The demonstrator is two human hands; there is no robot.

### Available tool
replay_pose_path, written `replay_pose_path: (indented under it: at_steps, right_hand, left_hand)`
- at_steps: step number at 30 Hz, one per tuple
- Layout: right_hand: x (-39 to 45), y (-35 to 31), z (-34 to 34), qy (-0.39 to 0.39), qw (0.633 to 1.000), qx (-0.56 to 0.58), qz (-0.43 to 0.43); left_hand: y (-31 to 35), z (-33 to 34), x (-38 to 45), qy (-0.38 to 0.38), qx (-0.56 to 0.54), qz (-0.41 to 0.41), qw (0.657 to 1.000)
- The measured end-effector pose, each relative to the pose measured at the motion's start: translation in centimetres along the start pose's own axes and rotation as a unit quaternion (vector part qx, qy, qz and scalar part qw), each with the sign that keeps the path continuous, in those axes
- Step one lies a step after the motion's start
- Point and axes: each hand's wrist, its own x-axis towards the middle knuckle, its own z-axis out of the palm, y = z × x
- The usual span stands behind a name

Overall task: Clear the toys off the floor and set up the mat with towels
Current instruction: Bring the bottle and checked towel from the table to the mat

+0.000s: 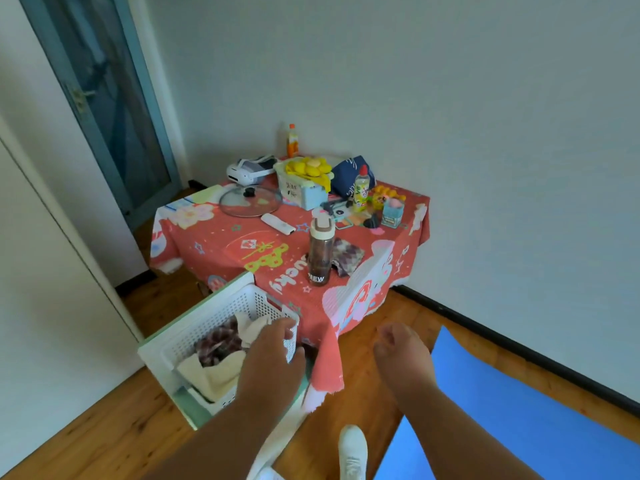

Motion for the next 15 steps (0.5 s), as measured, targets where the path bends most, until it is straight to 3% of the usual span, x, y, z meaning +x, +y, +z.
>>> replay_pose_path:
  at_steps: [5, 9, 15]
  right_hand:
    - [14.2, -0.5, 2.5, -0.024, 0.999, 0.007, 0.029]
    - [25.3, -0.4, 5.4, -0.049, 0.997, 0.031, 0.056]
    - [39.0, 2.1, 10.3, -0.128, 0.988, -0.024, 0.08]
  left_hand:
    - [-0.1, 4.1, 11.6, 0.001, -0.045, -0.048, 0.998]
    - [-0.3, 9.9, 20.3, 0.02, -0.117, -0.143, 0.983]
    - [-1.0, 16.1, 29.8, 0.088, -0.109, -0.19, 0.972]
